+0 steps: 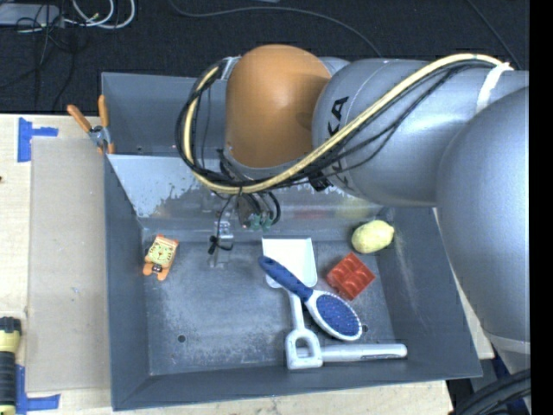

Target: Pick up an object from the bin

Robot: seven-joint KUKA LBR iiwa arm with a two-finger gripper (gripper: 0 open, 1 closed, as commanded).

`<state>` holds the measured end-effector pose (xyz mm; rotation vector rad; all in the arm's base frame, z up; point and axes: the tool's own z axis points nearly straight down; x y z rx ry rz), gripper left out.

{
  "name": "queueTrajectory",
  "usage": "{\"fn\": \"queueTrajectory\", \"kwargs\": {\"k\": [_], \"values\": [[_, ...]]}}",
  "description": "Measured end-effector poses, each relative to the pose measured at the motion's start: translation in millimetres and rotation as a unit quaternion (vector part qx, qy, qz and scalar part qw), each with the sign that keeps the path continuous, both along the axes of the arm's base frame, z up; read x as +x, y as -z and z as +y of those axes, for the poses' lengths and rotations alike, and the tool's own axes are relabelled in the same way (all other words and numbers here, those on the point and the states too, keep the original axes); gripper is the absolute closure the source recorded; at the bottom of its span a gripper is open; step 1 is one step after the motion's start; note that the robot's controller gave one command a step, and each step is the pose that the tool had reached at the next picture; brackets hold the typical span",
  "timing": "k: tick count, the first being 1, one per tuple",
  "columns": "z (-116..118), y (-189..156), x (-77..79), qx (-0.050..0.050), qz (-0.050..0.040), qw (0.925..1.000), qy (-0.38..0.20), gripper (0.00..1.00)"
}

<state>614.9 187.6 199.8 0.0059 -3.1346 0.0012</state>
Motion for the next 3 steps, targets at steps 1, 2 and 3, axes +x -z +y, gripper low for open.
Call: {"fn": "queueTrajectory", "kwargs": {"k": [1, 2, 3], "values": [[-1.3, -5.0, 1.1, 0.001, -0.003, 1.0, 0.002, 0.0], [21.4, 49.5, 1.3, 0.001, -0.0028, 0.9975, -0.07, 0.0], [57.9, 37.9, 4.9, 0.002, -0.0048, 0.9933, -0.116, 0.0]]}}
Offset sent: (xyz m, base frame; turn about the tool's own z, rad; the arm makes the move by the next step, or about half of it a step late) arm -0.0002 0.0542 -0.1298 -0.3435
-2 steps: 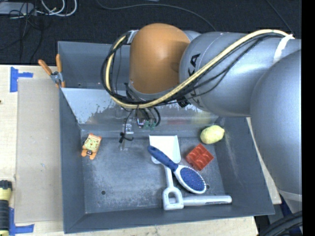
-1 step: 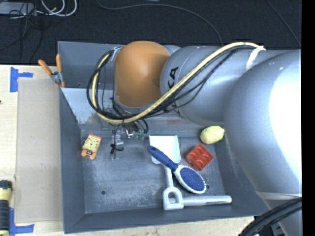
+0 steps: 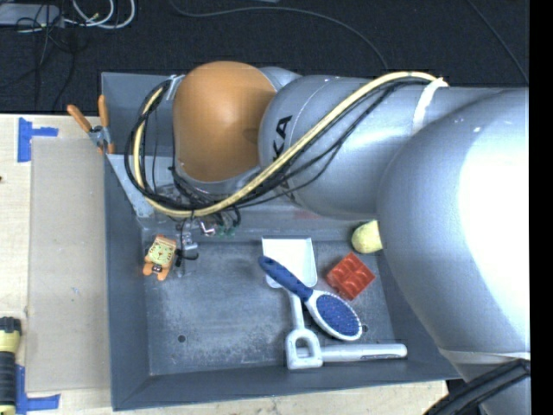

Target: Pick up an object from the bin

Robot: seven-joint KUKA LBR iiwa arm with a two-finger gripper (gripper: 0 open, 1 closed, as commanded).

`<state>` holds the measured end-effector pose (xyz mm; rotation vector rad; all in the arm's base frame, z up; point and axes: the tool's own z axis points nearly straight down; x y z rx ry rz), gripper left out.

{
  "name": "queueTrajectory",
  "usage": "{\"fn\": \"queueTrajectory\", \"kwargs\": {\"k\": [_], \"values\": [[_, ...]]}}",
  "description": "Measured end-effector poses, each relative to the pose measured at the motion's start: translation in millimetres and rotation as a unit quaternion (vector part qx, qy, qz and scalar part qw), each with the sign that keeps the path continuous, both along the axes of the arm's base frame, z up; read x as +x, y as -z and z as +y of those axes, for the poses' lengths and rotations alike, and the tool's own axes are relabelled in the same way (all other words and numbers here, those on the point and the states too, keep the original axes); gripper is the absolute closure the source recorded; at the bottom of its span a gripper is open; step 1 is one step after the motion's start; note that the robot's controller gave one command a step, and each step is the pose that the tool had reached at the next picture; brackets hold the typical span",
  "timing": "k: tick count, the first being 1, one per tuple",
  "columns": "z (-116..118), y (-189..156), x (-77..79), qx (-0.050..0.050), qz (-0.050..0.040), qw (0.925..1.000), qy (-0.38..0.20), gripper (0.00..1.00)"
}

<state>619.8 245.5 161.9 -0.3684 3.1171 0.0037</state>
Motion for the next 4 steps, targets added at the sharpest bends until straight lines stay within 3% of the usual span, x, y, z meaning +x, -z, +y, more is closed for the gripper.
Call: {"fn": "queueTrajectory", "kwargs": {"k": [1, 2, 3, 4], "values": [[-5.5, 22.3, -3.2, -0.001, 0.0023, 0.9869, -0.161, 0.0], [1.1, 91.8, -1.8, 0.001, -0.0018, 0.997, -0.078, 0.0], [3.0, 90.0, -4.6, 0.0, -0.0011, 0.9626, -0.271, 1.0], [2.6, 89.9, -4.4, 0.001, -0.0009, 0.963, -0.269, 1.0]]}}
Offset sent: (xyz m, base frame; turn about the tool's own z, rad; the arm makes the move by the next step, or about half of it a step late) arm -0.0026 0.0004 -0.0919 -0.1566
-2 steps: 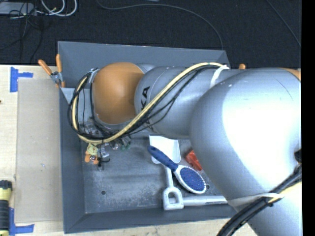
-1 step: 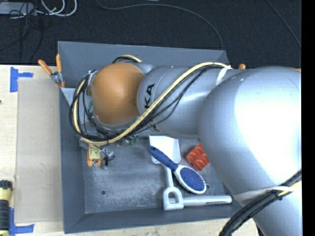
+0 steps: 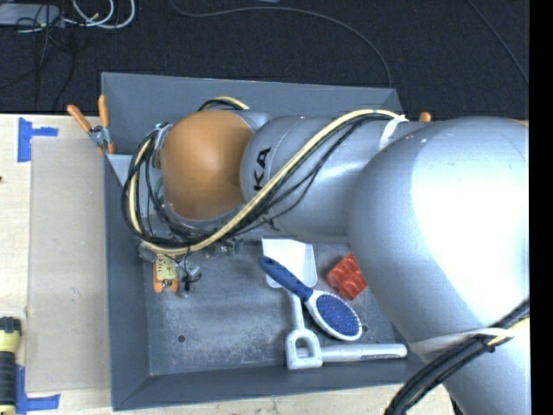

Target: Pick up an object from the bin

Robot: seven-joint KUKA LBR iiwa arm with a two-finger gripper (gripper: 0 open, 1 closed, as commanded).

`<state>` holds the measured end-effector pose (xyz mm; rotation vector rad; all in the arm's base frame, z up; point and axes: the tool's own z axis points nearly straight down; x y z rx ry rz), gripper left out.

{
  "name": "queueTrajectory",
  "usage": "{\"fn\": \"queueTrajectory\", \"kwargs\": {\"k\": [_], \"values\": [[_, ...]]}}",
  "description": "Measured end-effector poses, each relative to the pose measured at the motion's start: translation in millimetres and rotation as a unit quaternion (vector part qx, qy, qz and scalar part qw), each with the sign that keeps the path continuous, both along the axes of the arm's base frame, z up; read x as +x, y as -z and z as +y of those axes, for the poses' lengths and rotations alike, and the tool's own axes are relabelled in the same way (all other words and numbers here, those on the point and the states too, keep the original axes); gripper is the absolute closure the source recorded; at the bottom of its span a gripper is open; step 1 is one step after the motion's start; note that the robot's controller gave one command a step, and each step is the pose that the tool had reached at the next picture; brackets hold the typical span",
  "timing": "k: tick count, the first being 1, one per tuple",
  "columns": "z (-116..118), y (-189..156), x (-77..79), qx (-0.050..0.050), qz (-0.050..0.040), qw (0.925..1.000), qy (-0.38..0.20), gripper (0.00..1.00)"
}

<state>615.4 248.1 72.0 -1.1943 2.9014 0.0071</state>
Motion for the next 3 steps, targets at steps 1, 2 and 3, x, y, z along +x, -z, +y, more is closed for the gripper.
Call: {"fn": "queueTrajectory", "kwargs": {"k": [1, 2, 3], "values": [[1.7, -102.4, 1.5, 0.001, -0.0043, 1.0, 0.001, 1.0], [-0.2, -2.1, -1.1, 0.0, 0.0021, 1.0, 0.003, 1.0], [-0.1, -35.0, -2.8, -0.001, 0.0041, 1.0, 0.003, 1.0]]}}
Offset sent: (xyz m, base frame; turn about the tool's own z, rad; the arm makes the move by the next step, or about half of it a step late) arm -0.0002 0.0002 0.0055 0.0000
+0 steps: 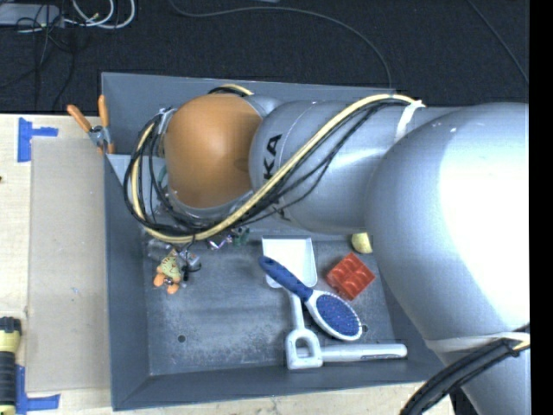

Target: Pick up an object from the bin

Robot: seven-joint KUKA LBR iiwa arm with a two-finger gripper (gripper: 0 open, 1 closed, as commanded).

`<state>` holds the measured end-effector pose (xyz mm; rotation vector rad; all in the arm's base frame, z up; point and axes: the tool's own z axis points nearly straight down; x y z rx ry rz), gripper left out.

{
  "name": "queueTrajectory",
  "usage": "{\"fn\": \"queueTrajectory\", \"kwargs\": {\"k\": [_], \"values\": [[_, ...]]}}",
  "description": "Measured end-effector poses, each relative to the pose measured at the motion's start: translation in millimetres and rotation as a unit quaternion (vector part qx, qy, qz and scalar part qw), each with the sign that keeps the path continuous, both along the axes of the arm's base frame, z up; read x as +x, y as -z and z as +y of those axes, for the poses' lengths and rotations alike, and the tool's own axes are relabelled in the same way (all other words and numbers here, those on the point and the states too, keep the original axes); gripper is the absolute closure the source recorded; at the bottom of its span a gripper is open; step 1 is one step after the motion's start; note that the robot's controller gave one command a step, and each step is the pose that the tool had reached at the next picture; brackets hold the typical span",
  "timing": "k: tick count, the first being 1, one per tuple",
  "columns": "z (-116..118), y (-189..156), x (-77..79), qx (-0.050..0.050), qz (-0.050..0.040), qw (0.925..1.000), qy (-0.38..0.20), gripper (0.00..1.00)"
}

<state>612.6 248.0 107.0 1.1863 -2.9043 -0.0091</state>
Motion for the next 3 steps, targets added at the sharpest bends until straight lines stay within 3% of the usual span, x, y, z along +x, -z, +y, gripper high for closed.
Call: {"fn": "queueTrajectory", "kwargs": {"k": [1, 2, 3], "values": [[0.0, 3.3, 2.3, 0.002, -0.0029, 1.0, 0.003, 1.0], [-0.9, -14.9, -2.1, -0.001, 0.0043, 1.0, 0.003, 1.0], [0.3, -36.1, 0.3, 0.001, -0.0003, 1.0, 0.003, 1.0]]}}
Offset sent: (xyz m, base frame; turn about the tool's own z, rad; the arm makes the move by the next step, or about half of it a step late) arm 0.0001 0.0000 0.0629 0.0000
